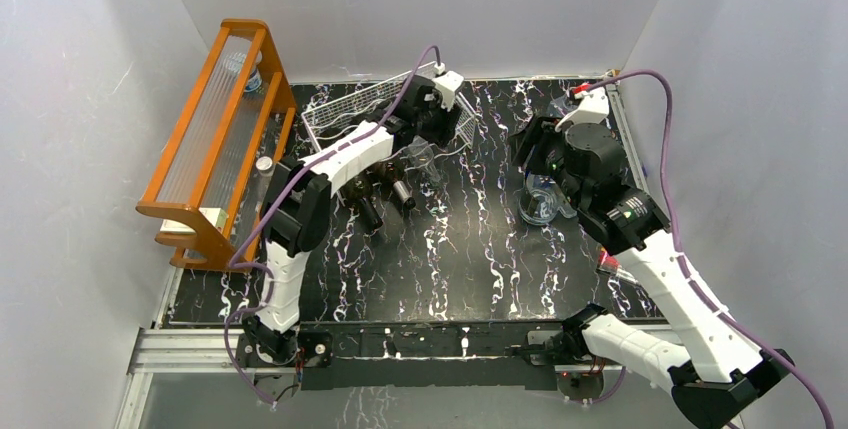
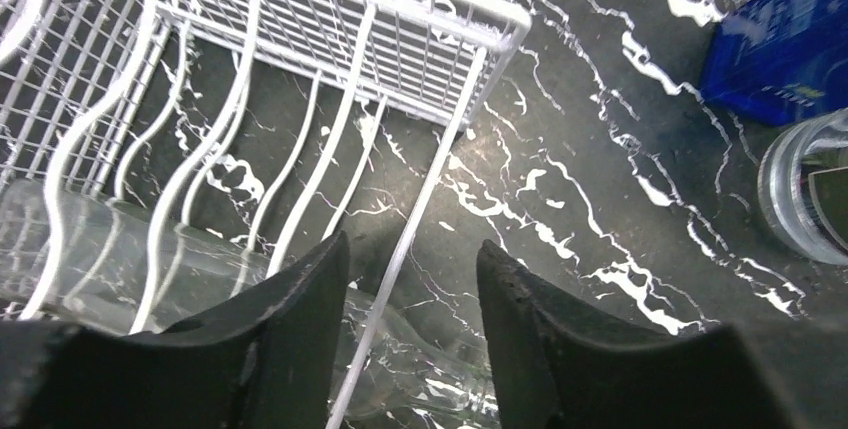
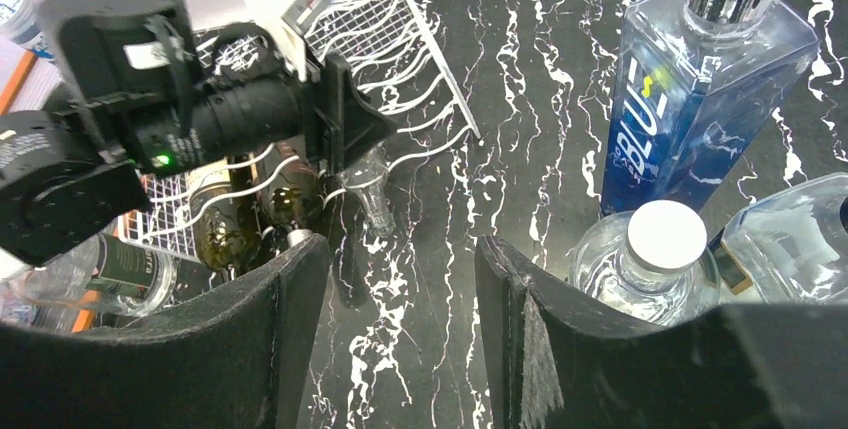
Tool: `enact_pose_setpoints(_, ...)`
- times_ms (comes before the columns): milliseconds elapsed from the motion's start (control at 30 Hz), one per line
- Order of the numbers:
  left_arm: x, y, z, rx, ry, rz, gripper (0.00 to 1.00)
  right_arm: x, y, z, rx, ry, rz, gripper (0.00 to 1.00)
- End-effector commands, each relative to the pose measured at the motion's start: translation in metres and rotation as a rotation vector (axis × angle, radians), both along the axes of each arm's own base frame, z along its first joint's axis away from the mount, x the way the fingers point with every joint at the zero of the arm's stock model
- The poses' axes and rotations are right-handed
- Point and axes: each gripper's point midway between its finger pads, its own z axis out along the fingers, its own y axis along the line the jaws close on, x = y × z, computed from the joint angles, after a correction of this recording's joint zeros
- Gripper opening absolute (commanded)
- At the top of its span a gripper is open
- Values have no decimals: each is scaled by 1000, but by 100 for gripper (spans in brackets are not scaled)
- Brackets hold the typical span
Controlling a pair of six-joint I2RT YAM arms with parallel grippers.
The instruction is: Put the wine bottle on the wine rack
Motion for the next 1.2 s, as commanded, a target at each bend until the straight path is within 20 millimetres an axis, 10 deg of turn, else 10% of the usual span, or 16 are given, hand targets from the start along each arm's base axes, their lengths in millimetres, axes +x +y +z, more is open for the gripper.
enact_pose_setpoints(0,1,-5,9,-12,-6,-33,44,1,-3,35,45,-77,-18,64)
enact_pose_setpoints(267,-24,-12,13,-57,45,-121,5,11,-9,44,9,-84,-63,61)
enact_pose_setpoints(633,-83,-8,35,-134,78,-264,3,58,-27,58,-205,-47,-241,68)
enact_pose_setpoints(800,-99,-7,48,-168,82,-302,14,73,-45,62,-264,-34,-311,77)
enact_pose_setpoints(1000,-92,4,79,-160,-43,-270,64,80,-60,60,-349,-42,-299,87)
enact_pose_setpoints(1167,-97,4,115,-216,-80,-263,77,82,-80,56,-378,-30,-335,95)
